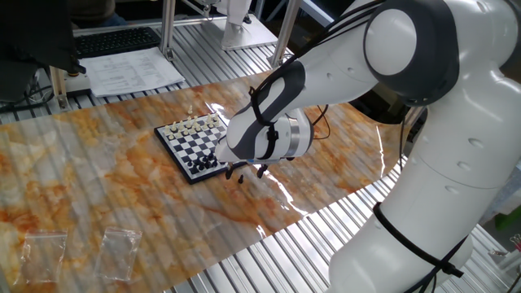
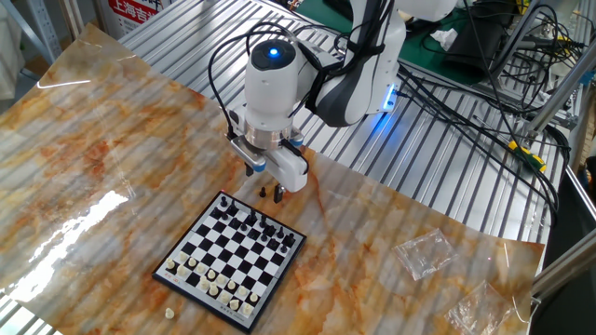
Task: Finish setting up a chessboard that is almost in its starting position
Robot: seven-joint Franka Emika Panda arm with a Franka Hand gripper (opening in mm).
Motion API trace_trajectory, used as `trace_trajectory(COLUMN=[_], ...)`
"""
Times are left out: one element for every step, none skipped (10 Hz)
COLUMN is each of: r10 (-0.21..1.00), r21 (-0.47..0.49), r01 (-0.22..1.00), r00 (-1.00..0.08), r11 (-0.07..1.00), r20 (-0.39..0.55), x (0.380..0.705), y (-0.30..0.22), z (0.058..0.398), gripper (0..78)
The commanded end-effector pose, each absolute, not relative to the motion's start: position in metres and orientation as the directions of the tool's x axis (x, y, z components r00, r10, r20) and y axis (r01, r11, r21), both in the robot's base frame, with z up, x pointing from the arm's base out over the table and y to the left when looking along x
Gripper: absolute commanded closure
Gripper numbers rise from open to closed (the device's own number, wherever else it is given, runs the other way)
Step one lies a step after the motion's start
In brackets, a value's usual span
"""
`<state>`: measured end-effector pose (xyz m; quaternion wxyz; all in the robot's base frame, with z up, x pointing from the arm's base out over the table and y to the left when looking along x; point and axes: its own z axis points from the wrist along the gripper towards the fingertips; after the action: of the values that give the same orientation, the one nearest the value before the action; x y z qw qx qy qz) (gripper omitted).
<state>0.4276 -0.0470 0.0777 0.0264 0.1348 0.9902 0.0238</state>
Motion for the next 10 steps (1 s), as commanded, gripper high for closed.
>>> trace_trajectory(r10=[0.265,0.263,0.262,0.264,0.264,0.263,0.263,0.263,0.263,0.263], r21=[0.053,0.053,0.050,0.048,0.045,0.045,0.045,0.045,0.045,0.045], r01=[0.262,0.260,0.260,0.262,0.261,0.261,0.261,0.261,0.261,0.261], r00=[-0.963,-0.964,-0.964,-0.963,-0.963,-0.963,-0.963,-0.963,-0.963,-0.963], r11=[0.964,0.964,0.964,0.964,0.964,0.964,0.964,0.964,0.964,0.964], r20=[-0.048,-0.049,-0.050,-0.050,-0.051,-0.051,-0.051,-0.051,-0.051,-0.051], x=[0.4285,0.4285,0.4285,0.4285,0.4285,0.4285,0.4285,0.4285,0.4285,0.4285], y=[-0.0472,-0.0472,-0.0472,-0.0472,-0.0472,-0.0472,-0.0472,-0.0472,-0.0472,-0.0472], z=[0.0782,0.0782,0.0782,0.0782,0.0782,0.0782,0.0782,0.0782,0.0782,0.0782], gripper=[0.1,0.1,0.1,0.1,0.1,0.1,76.1,76.1,76.1,76.1])
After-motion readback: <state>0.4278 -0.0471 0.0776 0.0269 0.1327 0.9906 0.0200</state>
